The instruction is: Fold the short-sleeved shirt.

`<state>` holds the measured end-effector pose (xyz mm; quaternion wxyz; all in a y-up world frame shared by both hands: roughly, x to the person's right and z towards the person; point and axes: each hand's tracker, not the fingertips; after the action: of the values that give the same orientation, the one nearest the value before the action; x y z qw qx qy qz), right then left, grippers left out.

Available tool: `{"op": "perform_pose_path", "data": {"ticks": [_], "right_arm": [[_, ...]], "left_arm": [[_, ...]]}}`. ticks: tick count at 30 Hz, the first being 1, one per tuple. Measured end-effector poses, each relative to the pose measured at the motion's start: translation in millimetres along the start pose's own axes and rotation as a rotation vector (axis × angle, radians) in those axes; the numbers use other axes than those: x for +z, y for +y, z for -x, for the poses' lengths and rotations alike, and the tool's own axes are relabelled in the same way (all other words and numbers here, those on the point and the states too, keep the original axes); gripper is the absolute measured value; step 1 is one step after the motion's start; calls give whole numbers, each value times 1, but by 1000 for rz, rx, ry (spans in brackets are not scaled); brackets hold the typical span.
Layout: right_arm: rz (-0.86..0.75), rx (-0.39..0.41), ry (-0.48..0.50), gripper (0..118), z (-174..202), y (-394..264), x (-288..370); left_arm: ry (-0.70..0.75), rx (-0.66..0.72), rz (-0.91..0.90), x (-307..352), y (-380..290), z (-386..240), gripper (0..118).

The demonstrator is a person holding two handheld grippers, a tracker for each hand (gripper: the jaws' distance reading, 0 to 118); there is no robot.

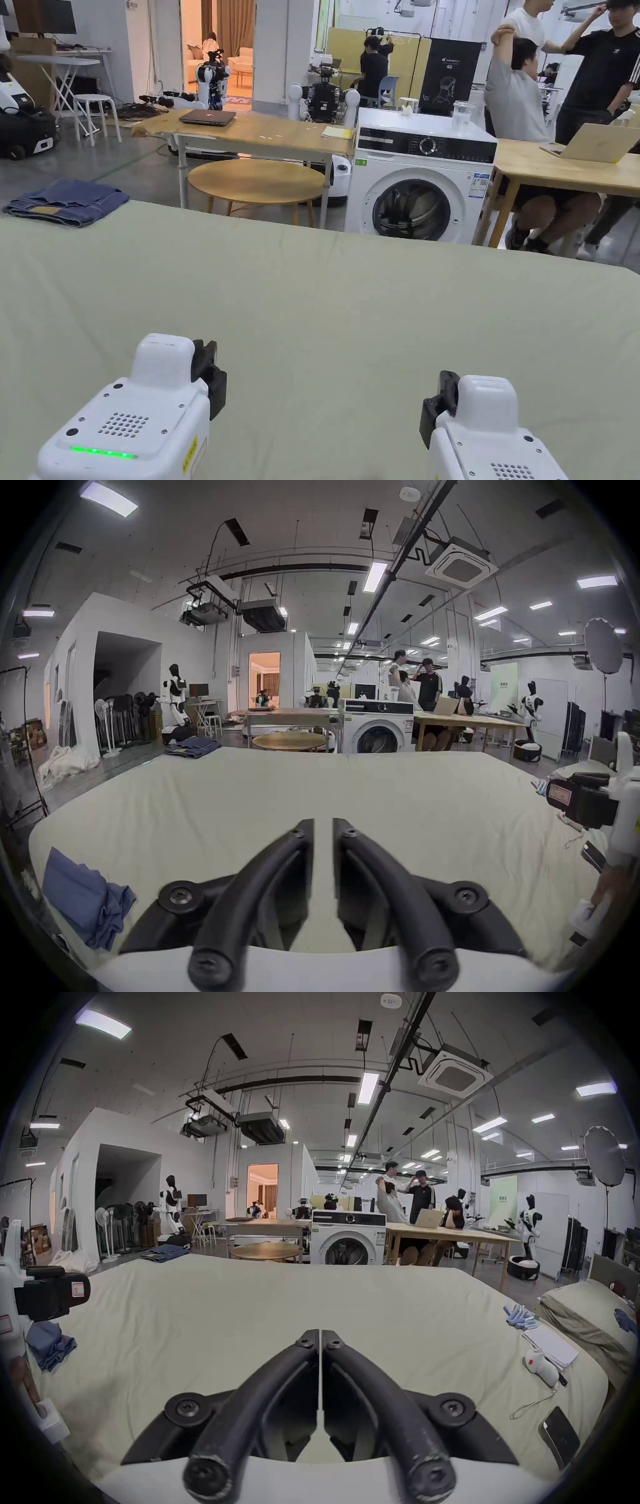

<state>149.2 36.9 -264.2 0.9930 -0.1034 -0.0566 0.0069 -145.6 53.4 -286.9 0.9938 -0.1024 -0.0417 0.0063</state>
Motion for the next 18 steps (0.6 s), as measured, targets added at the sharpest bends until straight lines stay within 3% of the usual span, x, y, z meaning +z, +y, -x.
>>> {"op": "perform_pose_path", "data": {"ticks": [2,3,4,6,11,18], "right_arm": [[-2,0,-4,74,-1,0,-1],[4,0,-9,83,-1,0,-2],[10,-3,-18,85,-2,0,-4],[4,-3,-42,85,-3,-1,-3],[3,-23,-22,94,-7,-3,-2],[-17,-5,13,94,-6,0,4]], "left_arm": [[-2,-13,7,-2,1,1,55],[4,-18,9,-2,0,0,62],[12,-24,8,-1,0,-1,73],[21,-24,-7,0,-3,-1,82],[22,20,-42,5,-4,0,84],[6,78,-43,6,-4,8,84]]}}
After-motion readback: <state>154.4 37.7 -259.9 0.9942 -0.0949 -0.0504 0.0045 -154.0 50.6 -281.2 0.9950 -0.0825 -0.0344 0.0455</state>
